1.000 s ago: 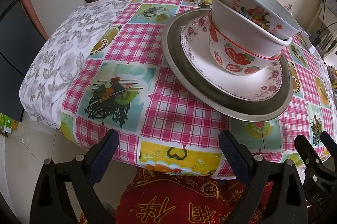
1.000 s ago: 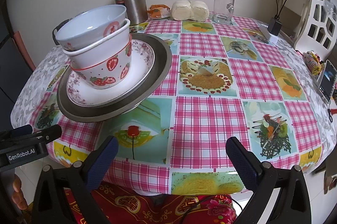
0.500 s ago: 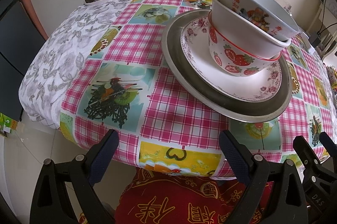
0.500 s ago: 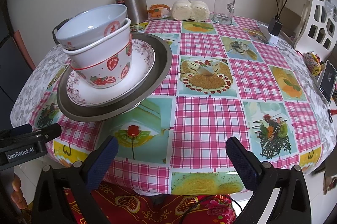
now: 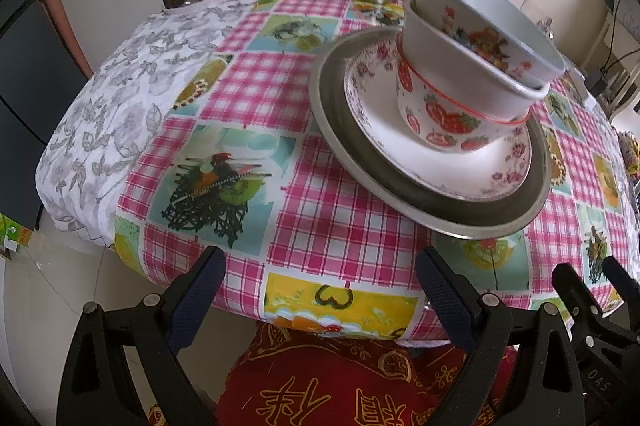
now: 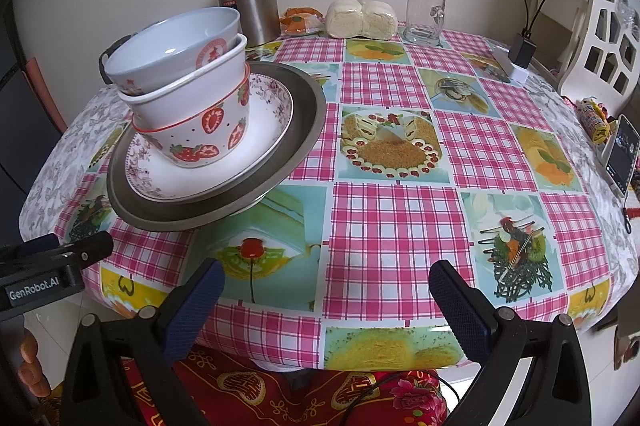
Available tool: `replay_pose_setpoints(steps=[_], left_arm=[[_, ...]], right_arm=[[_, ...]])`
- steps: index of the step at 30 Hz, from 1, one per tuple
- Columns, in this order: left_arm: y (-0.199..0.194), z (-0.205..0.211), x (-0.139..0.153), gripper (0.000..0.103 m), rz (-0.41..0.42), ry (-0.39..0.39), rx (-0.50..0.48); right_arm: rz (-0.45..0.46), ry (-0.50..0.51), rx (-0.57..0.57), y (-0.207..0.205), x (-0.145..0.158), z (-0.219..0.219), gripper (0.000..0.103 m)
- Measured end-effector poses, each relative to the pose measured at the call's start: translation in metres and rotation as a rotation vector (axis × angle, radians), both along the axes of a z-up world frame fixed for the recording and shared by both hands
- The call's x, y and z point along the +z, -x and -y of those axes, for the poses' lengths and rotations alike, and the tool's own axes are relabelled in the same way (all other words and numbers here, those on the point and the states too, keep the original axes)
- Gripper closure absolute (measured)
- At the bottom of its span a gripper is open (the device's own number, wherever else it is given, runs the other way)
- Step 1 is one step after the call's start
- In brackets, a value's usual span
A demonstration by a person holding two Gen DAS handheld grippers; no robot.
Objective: Organize plates and bowls
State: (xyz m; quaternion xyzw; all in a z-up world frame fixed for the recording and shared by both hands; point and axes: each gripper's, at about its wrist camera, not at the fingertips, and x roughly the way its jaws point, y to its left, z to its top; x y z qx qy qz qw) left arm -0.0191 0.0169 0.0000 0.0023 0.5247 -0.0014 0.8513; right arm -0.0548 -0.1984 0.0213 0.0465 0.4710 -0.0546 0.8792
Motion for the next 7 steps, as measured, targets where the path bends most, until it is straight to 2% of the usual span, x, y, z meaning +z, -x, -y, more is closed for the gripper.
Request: replay_pose_setpoints(steps=[7], left_arm=[[-0.0016,-0.0038,0.0,0.007,-0.001,0.01,0.012]], right_arm=[[-0.001,0.0,0.001,0.0001,-0.0002,0.0002,0.0]])
